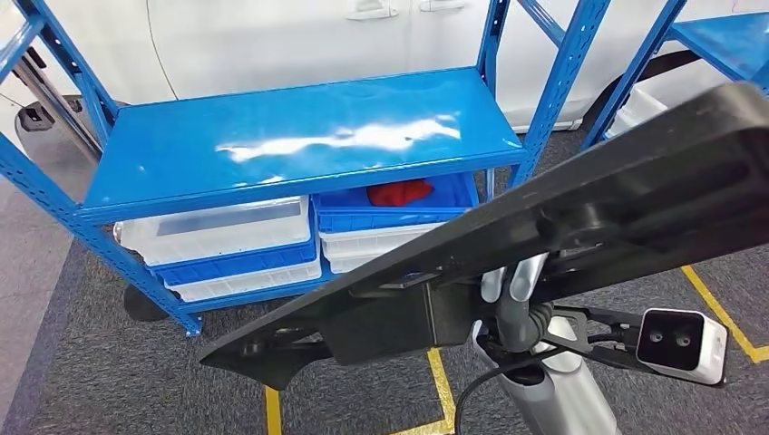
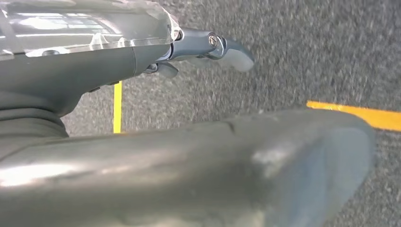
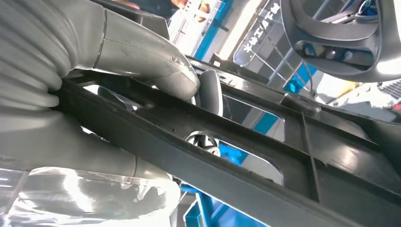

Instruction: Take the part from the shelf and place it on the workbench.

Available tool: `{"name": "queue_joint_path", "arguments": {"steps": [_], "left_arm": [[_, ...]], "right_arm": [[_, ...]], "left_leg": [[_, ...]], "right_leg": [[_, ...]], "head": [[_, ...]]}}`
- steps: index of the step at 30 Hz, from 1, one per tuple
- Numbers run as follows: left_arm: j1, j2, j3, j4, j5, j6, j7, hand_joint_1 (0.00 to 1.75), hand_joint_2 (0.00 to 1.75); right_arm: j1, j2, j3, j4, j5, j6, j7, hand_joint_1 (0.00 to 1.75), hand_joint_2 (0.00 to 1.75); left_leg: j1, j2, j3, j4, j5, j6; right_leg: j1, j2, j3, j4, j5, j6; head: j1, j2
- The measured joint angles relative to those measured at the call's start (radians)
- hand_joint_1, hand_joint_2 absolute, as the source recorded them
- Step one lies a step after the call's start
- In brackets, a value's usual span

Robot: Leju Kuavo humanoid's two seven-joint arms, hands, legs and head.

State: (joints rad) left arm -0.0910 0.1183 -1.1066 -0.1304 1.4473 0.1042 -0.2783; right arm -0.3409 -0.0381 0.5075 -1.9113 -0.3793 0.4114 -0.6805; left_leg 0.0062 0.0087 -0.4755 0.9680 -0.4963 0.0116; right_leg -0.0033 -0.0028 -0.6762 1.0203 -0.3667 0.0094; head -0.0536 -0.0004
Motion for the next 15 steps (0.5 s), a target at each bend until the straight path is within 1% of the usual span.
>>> {"name": "queue_joint_path", "arguments": {"steps": [1, 2, 3, 4, 5, 6, 7, 8, 9, 10, 11, 12, 13, 14, 15], "left_arm": [[0.000, 0.000, 0.000, 0.000, 0.000, -0.002, 0.000, 0.00, 0.00], [0.000, -0.001, 0.000, 0.000, 0.000, -0.003, 0.000, 0.00, 0.00], [0.000, -0.001, 0.000, 0.000, 0.000, -0.003, 0.000, 0.00, 0.00], [0.000, -0.001, 0.000, 0.000, 0.000, -0.003, 0.001, 0.00, 0.00], [0.001, -0.001, 0.000, 0.000, 0.000, -0.001, 0.003, 0.00, 0.00], [0.001, -0.001, 0.000, 0.000, 0.000, 0.002, 0.005, 0.00, 0.00], [0.001, -0.001, 0.001, 0.000, 0.000, 0.004, 0.006, 0.00, 0.00], [0.001, -0.002, 0.001, 0.000, 0.000, 0.007, 0.007, 0.00, 0.00], [0.001, -0.002, 0.001, 0.000, 0.000, 0.008, 0.008, 0.00, 0.00], [0.000, -0.002, 0.001, 0.000, 0.000, 0.009, 0.008, 0.00, 0.00], [0.000, -0.001, 0.001, 0.000, 0.000, 0.011, 0.008, 0.00, 0.00], [0.000, -0.001, 0.001, 0.001, 0.000, 0.013, 0.008, 0.00, 0.00], [0.000, 0.000, 0.001, 0.001, 0.000, 0.015, 0.008, 0.00, 0.00], [0.001, 0.001, 0.002, 0.001, 0.000, 0.017, 0.008, 0.00, 0.00], [0.002, 0.001, 0.002, 0.002, 0.000, 0.018, 0.009, 0.00, 0.00]], "right_arm": [[0.002, 0.000, 0.000, 0.000, 0.003, -0.001, 0.000, 1.75, 1.75], [0.003, 0.000, -0.001, 0.000, 0.006, -0.001, 0.000, 1.75, 1.75], [0.005, 0.000, -0.001, 0.000, 0.009, -0.002, 0.000, 1.75, 1.75], [0.007, 0.001, -0.001, 0.000, 0.011, -0.002, 0.000, 1.75, 1.75], [0.008, 0.001, -0.001, 0.001, 0.015, -0.002, 0.000, 1.75, 1.75], [0.009, 0.002, -0.001, 0.002, 0.019, -0.005, 0.000, 1.75, 1.75], [0.008, 0.002, -0.001, 0.004, 0.023, -0.012, 0.000, 1.75, 1.75], [0.005, 0.002, -0.001, 0.006, 0.026, -0.024, 0.000, 1.75, 1.75], [0.000, 0.003, -0.001, 0.008, 0.027, -0.036, 0.000, 1.75, 1.75], [-0.006, 0.003, -0.001, 0.010, 0.027, -0.048, 0.000, 1.75, 1.75], [-0.011, 0.003, 0.000, 0.010, 0.026, -0.056, 0.000, 1.75, 1.75], [-0.015, 0.003, 0.000, 0.010, 0.026, -0.061, 0.000, 1.75, 1.75], [-0.016, 0.003, 0.000, 0.010, 0.026, -0.062, 0.000, 1.75, 1.75], [-0.014, 0.003, 0.000, 0.010, 0.029, -0.059, 0.000, 1.75, 1.75], [-0.011, 0.005, 0.000, 0.010, 0.034, -0.054, 0.000, 1.75, 1.75]], "left_leg": [[0.002, 0.003, -0.014, -0.003, 0.014, 0.006], [0.003, 0.005, -0.029, -0.003, 0.028, 0.010], [0.003, 0.005, -0.045, -0.002, 0.039, 0.012], [0.003, 0.004, -0.061, -0.002, 0.051, 0.011], [0.003, 0.004, -0.077, -0.001, 0.061, 0.009], [0.003, 0.004, -0.092, 0.000, 0.071, 0.006], [0.003, 0.005, -0.106, 0.003, 0.081, 0.003], [0.003, 0.005, -0.118, 0.006, 0.088, 0.000], [0.002, 0.005, -0.127, 0.011, 0.094, -0.004], [0.002, 0.004, -0.134, 0.016, 0.098, -0.008], [0.001, 0.004, -0.137, 0.021, 0.103, -0.013], [0.000, 0.004, -0.139, 0.023, 0.107, -0.019], [0.001, 0.003, -0.139, 0.024, 0.112, -0.026], [0.003, 0.003, -0.141, 0.027, 0.113, -0.032], [0.005, 0.002, -0.148, 0.039, 0.102, -0.038]], "right_leg": [[-0.001, 0.001, -0.014, 0.036, -0.042, 0.004], [-0.003, 0.002, -0.031, 0.091, -0.098, 0.008], [-0.004, 0.002, -0.049, 0.158, -0.149, 0.011], [-0.005, 0.002, -0.062, 0.224, -0.177, 0.014], [-0.007, 0.002, -0.066, 0.271, -0.177, 0.017], [-0.008, 0.002, -0.054, 0.288, -0.154, 0.018], [-0.010, 0.002, -0.025, 0.269, -0.121, 0.018], [-0.011, 0.001, 0.024, 0.213, -0.098, 0.017], [-0.010, 0.001, 0.080, 0.139, -0.096, 0.014], [-0.009, 0.001, 0.132, 0.066, -0.111, 0.008], [-0.006, 0.001, 0.168, 0.011, -0.131, 0.002], [-0.003, 0.001, 0.184, -0.017, -0.146, -0.006], [-0.002, 0.001, 0.187, -0.028, -0.148, -0.015], [-0.002, -0.001, 0.184, -0.030, -0.143, -0.023], [-0.003, -0.001, 0.181, -0.031, -0.136, -0.032]], "head": [[0.000, 0.000], [0.000, 0.000], [0.000, 0.000], [0.000, 0.000], [0.000, 0.000], [0.000, 0.000], [0.000, 0.000], [0.000, 0.000], [0.000, 0.000], [0.000, 0.000], [0.000, 0.000], [0.000, 0.000], [0.000, 0.000], [0.000, 0.000], [0.000, 0.000]]}}
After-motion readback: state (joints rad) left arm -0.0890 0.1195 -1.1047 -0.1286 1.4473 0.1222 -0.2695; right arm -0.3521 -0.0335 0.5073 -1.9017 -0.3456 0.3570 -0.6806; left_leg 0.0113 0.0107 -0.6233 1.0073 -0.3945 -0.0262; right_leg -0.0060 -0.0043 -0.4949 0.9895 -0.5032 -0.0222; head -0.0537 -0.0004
